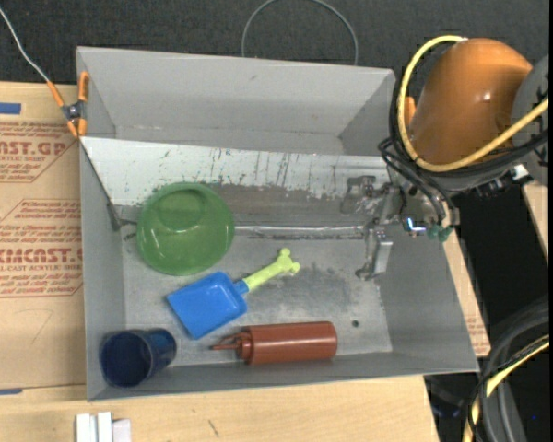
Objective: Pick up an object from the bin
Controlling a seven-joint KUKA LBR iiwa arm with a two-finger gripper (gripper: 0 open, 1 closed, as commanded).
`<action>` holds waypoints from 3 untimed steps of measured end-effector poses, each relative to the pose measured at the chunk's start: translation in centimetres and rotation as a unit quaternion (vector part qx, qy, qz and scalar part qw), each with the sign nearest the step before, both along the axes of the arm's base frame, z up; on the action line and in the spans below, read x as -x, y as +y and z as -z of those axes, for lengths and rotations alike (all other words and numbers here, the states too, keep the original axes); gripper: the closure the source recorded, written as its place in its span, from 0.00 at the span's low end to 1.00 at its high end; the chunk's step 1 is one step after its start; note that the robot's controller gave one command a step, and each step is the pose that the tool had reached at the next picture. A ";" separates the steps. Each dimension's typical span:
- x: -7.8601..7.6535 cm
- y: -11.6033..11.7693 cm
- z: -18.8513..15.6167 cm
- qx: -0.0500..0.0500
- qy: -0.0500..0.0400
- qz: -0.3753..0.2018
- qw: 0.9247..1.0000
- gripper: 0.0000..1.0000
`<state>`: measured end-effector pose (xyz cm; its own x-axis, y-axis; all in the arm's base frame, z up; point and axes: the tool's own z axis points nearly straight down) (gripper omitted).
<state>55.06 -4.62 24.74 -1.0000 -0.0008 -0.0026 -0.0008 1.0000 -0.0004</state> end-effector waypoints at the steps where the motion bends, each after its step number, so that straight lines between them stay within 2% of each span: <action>1: 0.0 0.0 0.0 0.000 0.000 0.000 1.000 0.00; 2: 4.3 5.8 8.4 -0.001 -0.002 0.015 1.000 0.00; 3: 3.1 8.2 10.9 0.000 0.000 -0.134 0.991 0.00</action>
Offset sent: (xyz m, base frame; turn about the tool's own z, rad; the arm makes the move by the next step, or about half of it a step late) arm -0.0602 0.0815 -0.1172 0.0401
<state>51.94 3.56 13.84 -0.9641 -0.2657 -0.0029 -0.2657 0.9641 -0.0011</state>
